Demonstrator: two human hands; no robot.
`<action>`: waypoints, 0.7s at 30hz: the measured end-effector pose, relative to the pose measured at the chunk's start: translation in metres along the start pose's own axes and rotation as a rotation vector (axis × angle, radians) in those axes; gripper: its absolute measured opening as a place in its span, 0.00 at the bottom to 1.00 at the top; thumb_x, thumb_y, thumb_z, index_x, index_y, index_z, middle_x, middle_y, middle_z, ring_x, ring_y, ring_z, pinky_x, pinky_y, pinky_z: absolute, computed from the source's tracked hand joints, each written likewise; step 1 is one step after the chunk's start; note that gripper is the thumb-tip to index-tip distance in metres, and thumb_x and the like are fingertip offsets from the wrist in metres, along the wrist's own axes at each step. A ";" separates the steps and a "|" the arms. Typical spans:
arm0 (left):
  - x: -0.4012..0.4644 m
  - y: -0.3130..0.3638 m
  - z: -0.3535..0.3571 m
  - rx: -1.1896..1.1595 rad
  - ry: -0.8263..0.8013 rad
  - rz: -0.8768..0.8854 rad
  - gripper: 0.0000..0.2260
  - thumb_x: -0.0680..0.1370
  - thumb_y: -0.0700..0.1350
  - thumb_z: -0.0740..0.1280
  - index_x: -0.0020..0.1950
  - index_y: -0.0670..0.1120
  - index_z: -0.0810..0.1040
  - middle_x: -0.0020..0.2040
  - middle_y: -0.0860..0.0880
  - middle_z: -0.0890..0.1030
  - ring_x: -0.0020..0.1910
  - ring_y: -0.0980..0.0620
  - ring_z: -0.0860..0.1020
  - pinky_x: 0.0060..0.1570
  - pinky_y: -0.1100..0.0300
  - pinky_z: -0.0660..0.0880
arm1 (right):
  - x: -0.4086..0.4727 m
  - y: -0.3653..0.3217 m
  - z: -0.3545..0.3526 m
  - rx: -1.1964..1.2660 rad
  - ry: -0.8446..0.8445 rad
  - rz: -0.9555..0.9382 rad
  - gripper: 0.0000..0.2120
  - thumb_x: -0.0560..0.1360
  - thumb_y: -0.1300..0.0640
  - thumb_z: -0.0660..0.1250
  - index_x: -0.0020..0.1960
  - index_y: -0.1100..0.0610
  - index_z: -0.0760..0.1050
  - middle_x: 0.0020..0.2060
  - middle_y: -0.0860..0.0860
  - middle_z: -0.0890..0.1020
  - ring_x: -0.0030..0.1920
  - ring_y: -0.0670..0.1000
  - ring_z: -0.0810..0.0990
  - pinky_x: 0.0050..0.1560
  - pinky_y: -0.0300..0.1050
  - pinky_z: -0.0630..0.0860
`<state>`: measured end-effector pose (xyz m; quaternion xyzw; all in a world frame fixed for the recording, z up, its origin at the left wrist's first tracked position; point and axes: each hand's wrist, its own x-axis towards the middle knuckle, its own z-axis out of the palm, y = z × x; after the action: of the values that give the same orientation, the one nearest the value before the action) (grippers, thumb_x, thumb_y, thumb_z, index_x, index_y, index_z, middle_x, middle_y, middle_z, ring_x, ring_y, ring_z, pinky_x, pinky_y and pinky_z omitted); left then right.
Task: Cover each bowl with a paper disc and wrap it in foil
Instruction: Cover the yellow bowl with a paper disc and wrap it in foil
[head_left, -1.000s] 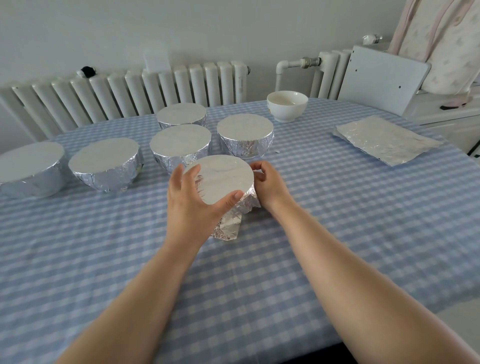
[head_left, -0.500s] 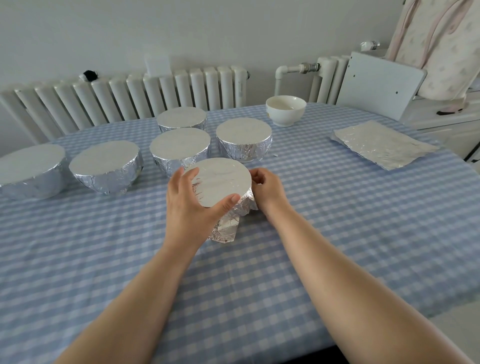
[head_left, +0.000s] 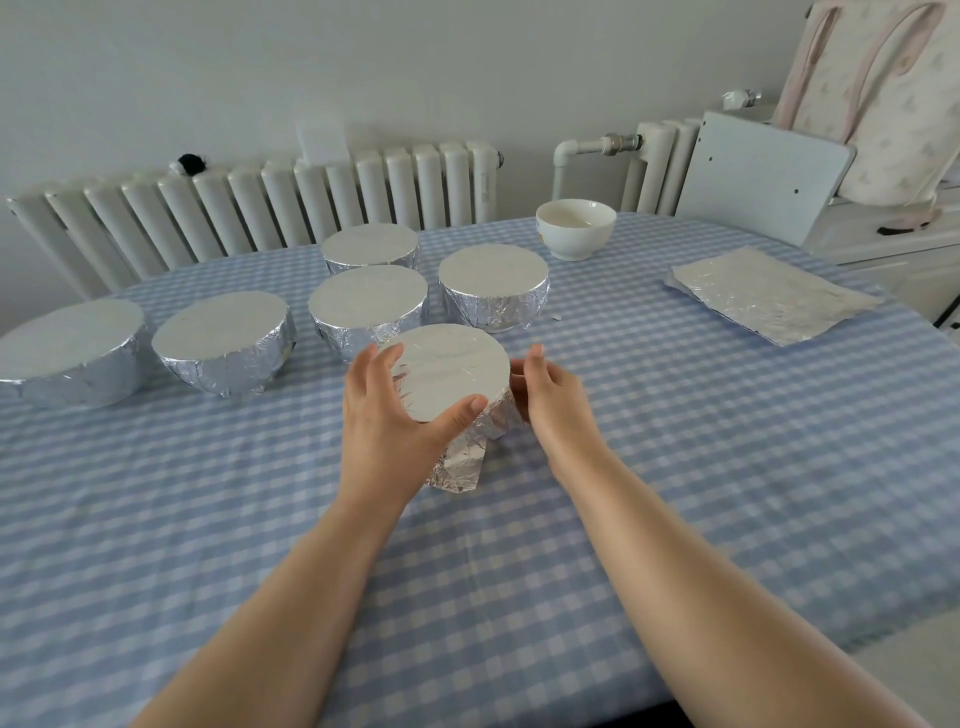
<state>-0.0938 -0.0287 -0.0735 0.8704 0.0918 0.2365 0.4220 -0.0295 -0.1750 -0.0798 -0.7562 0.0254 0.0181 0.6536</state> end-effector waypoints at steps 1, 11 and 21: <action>0.000 0.001 0.000 0.006 0.000 -0.006 0.51 0.57 0.74 0.66 0.74 0.48 0.64 0.76 0.49 0.60 0.73 0.53 0.62 0.66 0.62 0.61 | -0.007 -0.003 -0.001 -0.031 -0.033 -0.017 0.26 0.82 0.40 0.53 0.46 0.57 0.82 0.40 0.50 0.85 0.43 0.48 0.83 0.48 0.46 0.79; -0.017 0.012 0.006 0.184 0.018 -0.041 0.46 0.70 0.73 0.51 0.78 0.43 0.56 0.78 0.41 0.55 0.76 0.41 0.55 0.73 0.48 0.57 | -0.014 -0.018 0.005 -0.187 -0.079 -0.138 0.17 0.83 0.46 0.55 0.50 0.54 0.79 0.41 0.44 0.81 0.42 0.42 0.76 0.40 0.34 0.69; 0.004 0.001 -0.021 0.471 -0.112 0.132 0.52 0.67 0.78 0.49 0.81 0.45 0.50 0.80 0.43 0.47 0.79 0.44 0.44 0.76 0.48 0.49 | -0.021 -0.011 0.008 -0.019 -0.044 -0.142 0.16 0.83 0.55 0.57 0.51 0.67 0.77 0.38 0.58 0.79 0.29 0.37 0.73 0.30 0.27 0.67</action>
<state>-0.1008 -0.0134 -0.0604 0.9606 0.0637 0.1871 0.1953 -0.0494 -0.1653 -0.0689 -0.7618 -0.0430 -0.0114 0.6463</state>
